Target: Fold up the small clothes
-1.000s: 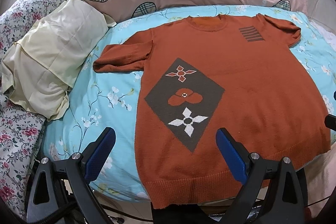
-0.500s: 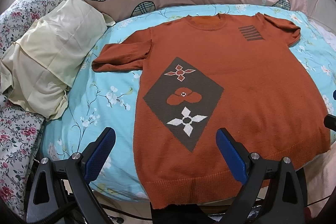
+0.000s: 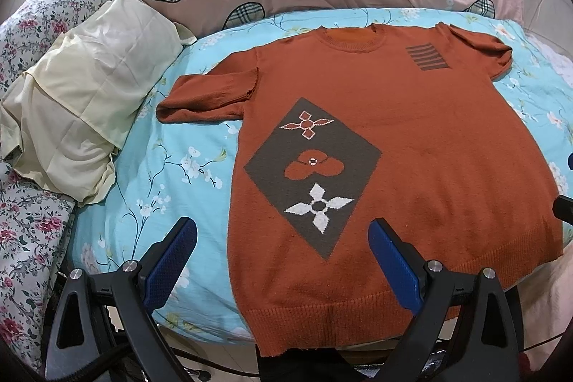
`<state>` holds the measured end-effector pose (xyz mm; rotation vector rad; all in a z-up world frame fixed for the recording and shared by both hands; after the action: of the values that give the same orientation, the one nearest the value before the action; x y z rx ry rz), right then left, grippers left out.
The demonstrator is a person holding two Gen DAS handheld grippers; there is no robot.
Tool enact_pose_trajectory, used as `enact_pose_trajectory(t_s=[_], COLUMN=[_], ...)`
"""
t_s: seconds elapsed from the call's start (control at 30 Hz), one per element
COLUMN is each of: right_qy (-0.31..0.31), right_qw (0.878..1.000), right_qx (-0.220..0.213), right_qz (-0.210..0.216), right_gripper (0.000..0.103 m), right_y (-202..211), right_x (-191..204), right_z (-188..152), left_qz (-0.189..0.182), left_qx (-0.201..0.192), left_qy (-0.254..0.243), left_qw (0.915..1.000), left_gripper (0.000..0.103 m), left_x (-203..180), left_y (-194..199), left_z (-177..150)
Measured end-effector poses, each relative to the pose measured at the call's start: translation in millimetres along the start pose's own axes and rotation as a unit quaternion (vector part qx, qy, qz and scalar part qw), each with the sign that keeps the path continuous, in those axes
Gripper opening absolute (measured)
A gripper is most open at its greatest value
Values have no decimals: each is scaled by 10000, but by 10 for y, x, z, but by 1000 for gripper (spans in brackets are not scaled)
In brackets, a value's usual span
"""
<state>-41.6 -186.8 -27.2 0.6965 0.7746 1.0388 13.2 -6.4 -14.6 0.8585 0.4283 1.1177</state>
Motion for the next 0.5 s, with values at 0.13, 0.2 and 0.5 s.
enact_pose_trajectory(t_s=[0.13,0.2,0.5], right_qy=[6,5,38], right_qw=[10000,10000,10000], right_qx=[-3,-6,19], right_qz=[1,8,32], right_gripper=[103,103,103], right_y=[7,7,-8], right_x=[-10,-8,-5], right_z=[8,8,43], left_qz=[-1,-5,0], left_qx=[-5,-4,18], left_qy=[2,3,7], left_qw=[10000,10000,10000], left_gripper=[97,97,97], left_x=[3,4,11], left_y=[3,4,2], left_z=[4,6,22])
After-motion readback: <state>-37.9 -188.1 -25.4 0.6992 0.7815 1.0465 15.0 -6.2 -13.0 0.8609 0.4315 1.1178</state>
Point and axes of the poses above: each gripper's, at about its wrist camera, not at the fingertips, and y roughly against the way its jaws point, x to its left, z to its top, the point moved 3 cm from there along -y, roughly the way its jaws point, and after that the axes turned 8 degrees about -z, right-handed, at the moved point
